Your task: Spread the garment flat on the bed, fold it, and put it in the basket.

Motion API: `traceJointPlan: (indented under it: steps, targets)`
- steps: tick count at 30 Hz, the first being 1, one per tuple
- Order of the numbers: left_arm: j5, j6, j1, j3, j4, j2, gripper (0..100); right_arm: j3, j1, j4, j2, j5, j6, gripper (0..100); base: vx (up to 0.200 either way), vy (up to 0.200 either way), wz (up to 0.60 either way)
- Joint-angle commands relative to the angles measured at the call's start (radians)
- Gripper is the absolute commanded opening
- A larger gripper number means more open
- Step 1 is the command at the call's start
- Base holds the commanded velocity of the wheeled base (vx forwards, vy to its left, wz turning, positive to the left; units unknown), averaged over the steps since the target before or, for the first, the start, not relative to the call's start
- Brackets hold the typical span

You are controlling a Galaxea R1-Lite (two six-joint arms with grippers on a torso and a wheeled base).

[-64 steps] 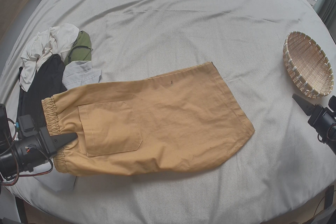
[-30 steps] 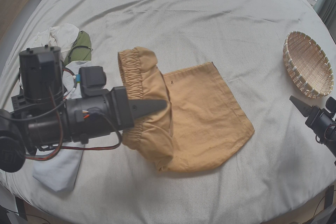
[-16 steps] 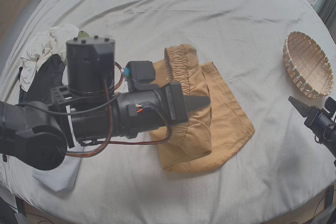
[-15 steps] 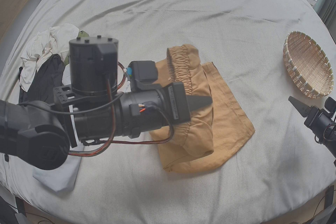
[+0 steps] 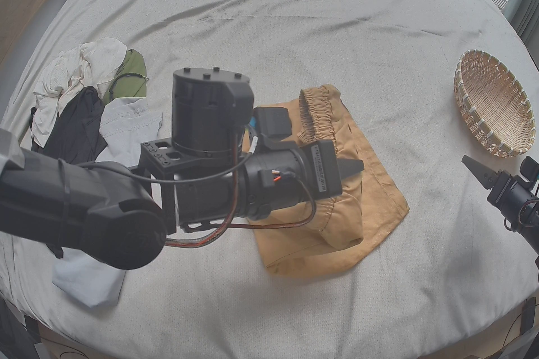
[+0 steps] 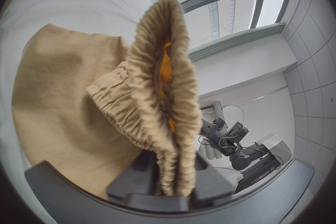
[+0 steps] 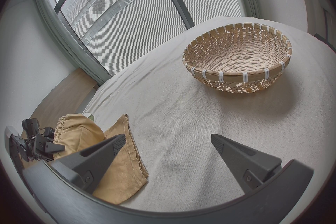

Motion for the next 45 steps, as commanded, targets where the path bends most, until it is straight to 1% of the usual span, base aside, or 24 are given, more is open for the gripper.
traceJointPlan:
  steps: [1,3,6,8,9,14,18,21,24,29,34,39,45]
  targets:
    - [0.005,0.0,-0.006,-0.01,-0.001,0.019,100,0.003,0.0,0.0,0.002,0.0,0.002,100,0.0,0.0,0.0]
    - [0.011,0.004,-0.009,-0.008,-0.001,0.018,100,0.001,0.007,0.0,0.004,0.002,0.002,100,0.0,0.0,0.0]
    - [0.045,0.006,-0.006,0.001,-0.001,0.006,100,0.001,0.033,0.0,0.007,0.0,0.002,100,0.0,0.0,0.0]
    - [0.048,0.006,-0.006,0.009,-0.001,-0.001,100,0.001,0.042,0.0,0.008,0.0,0.003,100,0.0,0.0,0.0]
    - [0.048,0.006,-0.004,0.024,-0.001,-0.019,100,0.004,0.065,0.002,0.011,0.0,0.006,100,0.0,0.0,0.0]
    - [0.051,0.007,0.004,0.07,0.002,-0.051,100,0.004,0.115,0.002,0.024,-0.001,0.049,100,0.0,0.0,0.0]
    - [0.057,0.009,0.039,0.151,0.001,-0.116,100,0.006,0.168,0.01,0.03,-0.001,0.071,100,0.0,0.0,0.0]
    - [0.057,0.01,0.079,0.26,-0.001,-0.217,100,0.01,0.224,0.0,0.076,-0.001,0.088,100,0.0,0.0,0.0]
    - [0.057,0.009,0.112,0.331,-0.001,-0.303,100,0.012,0.253,-0.001,0.119,-0.003,0.088,100,0.0,0.0,0.0]
    - [0.057,0.015,0.152,0.404,0.01,-0.427,100,0.01,0.277,-0.006,0.177,-0.004,0.097,100,0.0,0.0,0.0]
    - [0.066,0.015,0.157,0.477,0.009,-0.501,100,0.01,0.289,-0.007,0.218,-0.003,0.111,100,0.0,0.0,0.0]
    - [0.072,0.016,0.188,0.523,-0.001,-0.531,100,0.009,0.313,-0.044,0.26,-0.004,0.112,100,0.0,0.0,0.0]
    - [0.074,0.02,0.195,0.569,-0.001,-0.556,100,0.006,0.355,-0.099,0.32,-0.006,0.114,100,0.0,0.0,0.0]
